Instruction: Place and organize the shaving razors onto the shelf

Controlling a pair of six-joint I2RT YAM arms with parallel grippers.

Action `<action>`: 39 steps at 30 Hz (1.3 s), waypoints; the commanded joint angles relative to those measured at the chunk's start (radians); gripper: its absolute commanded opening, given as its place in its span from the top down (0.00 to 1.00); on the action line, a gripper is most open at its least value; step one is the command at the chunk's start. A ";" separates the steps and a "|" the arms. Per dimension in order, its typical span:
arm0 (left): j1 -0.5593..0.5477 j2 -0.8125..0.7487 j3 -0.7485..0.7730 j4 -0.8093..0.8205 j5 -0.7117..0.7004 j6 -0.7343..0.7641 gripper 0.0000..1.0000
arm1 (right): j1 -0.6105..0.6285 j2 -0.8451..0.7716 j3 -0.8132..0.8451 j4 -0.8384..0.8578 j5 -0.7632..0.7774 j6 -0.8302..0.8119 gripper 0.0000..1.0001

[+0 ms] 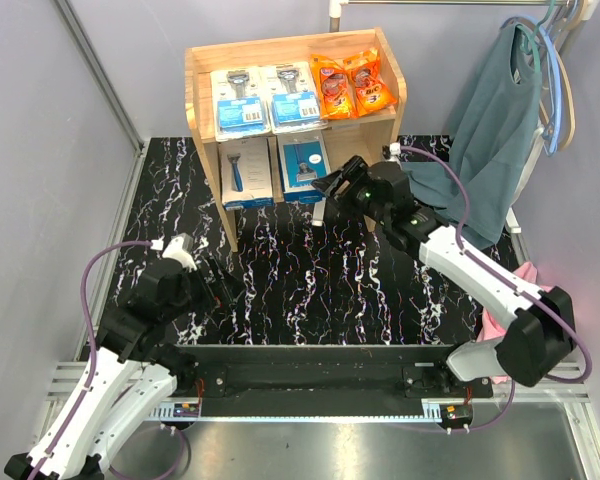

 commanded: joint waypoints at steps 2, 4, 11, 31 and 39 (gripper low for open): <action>-0.004 0.025 0.047 0.046 0.029 0.045 0.01 | 0.002 -0.114 -0.054 -0.045 -0.037 -0.037 0.22; -0.004 0.042 0.069 0.044 0.036 0.064 0.01 | 0.006 -0.160 -0.078 -0.072 -0.031 -0.064 0.14; -0.004 0.116 0.134 0.020 0.041 0.133 0.01 | 0.008 -0.283 -0.093 -0.331 0.072 -0.182 0.02; -0.004 0.196 0.209 -0.048 -0.054 0.197 0.01 | 0.008 -0.573 -0.298 -0.640 0.212 -0.239 0.00; -0.004 0.197 0.205 -0.040 -0.056 0.204 0.01 | 0.008 -0.607 -0.348 -0.639 0.207 -0.238 0.00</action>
